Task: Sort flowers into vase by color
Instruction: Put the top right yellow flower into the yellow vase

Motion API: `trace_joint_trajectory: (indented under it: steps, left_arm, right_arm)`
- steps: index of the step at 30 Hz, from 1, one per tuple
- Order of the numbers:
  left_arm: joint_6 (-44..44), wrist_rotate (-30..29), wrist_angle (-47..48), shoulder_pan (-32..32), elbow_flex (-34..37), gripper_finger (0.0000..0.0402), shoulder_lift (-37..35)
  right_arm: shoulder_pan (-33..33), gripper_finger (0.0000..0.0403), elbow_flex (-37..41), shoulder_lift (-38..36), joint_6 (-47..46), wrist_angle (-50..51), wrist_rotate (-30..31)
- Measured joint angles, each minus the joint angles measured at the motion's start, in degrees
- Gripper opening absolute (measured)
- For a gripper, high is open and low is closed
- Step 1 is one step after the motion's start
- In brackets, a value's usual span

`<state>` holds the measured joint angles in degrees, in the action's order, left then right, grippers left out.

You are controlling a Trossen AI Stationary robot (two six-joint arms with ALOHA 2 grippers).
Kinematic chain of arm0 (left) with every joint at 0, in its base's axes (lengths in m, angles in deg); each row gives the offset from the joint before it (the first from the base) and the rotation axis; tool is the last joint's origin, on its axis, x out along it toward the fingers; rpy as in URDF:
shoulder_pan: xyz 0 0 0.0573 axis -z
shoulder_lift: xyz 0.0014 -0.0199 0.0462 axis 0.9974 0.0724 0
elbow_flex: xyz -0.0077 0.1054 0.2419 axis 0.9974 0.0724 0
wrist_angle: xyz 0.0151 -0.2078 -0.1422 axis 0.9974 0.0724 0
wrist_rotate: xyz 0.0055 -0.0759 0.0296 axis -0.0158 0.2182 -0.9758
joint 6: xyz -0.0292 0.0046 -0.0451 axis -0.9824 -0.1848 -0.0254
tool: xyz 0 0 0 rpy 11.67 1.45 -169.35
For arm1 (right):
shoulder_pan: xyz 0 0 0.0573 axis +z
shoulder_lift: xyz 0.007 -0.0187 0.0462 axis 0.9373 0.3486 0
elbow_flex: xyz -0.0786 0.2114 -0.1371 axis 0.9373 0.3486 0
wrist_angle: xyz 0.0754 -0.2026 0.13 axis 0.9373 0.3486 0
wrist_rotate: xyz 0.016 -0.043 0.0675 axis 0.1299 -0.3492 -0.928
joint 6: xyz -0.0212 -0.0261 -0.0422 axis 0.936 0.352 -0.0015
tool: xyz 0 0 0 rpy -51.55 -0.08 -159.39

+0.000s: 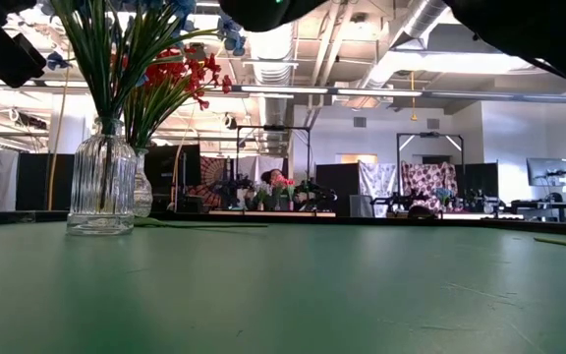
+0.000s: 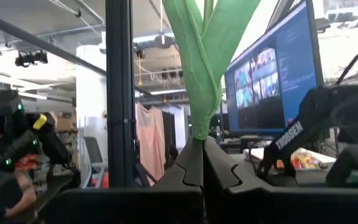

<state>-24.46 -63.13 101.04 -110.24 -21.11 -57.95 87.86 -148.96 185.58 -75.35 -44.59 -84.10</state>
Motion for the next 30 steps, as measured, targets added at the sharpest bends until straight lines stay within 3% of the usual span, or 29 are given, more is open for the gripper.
trace_joint_trajectory:
  steps: [14,22,30]
  left_arm:
    - [0.02,1.3,-0.02,0.01,-0.16,0.0158,-0.01]
    - [-3.33,2.45,5.21,-0.01,-8.83,0.0158,0.03]
    - [-6.82,19.67,4.51,-1.31,-11.15,0.0158,0.01]
  right_arm:
    - [-0.85,0.0016,-0.04,0.71,1.3,0.97,-1.78]
    - [-1.55,0.0016,-0.04,0.22,2.38,3.0,-1.92]
    - [-2.55,0.0016,-0.07,-0.71,3.64,3.62,-2.54]
